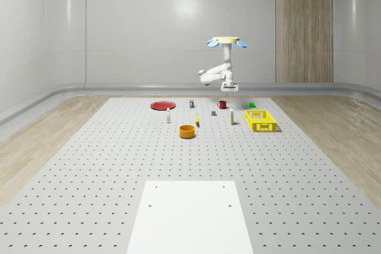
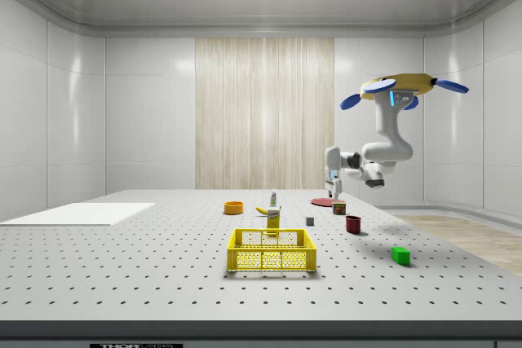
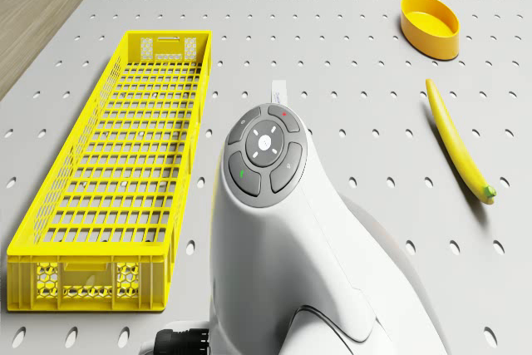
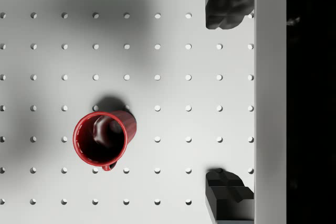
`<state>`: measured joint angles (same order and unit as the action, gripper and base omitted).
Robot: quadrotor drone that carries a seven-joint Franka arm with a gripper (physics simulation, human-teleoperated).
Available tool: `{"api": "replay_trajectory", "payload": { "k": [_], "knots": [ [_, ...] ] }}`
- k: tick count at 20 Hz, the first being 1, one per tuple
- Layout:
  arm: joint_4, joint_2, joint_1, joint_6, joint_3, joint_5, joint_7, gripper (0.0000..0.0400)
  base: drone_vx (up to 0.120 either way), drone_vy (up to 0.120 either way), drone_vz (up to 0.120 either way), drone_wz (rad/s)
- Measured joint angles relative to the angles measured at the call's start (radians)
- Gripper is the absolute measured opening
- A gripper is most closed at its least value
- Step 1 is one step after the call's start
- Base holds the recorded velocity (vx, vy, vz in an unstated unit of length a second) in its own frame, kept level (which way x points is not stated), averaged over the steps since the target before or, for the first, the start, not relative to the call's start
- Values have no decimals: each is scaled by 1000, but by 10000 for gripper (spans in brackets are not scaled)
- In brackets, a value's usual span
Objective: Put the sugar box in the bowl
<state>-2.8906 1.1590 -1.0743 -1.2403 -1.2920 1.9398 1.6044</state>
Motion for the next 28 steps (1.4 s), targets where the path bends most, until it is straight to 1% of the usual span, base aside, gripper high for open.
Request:
{"api": "replay_trajectory", "payload": {
  "k": [7,9,11,27,28],
  "knots": [
    [2,34,-12,-31,-11,-18,11,400,120,0,-120,0],
    [3,44,-15,-40,-13,-23,14,400,120,-20,0,0],
    [4,53,-18,-48,-16,-27,17,400,120,-120,0,0],
    [8,121,-38,-111,-34,-61,36,400,120,0,0,0],
    [8,125,-39,-115,-35,-63,37,400,120,0,-80,0]
  ]
}}
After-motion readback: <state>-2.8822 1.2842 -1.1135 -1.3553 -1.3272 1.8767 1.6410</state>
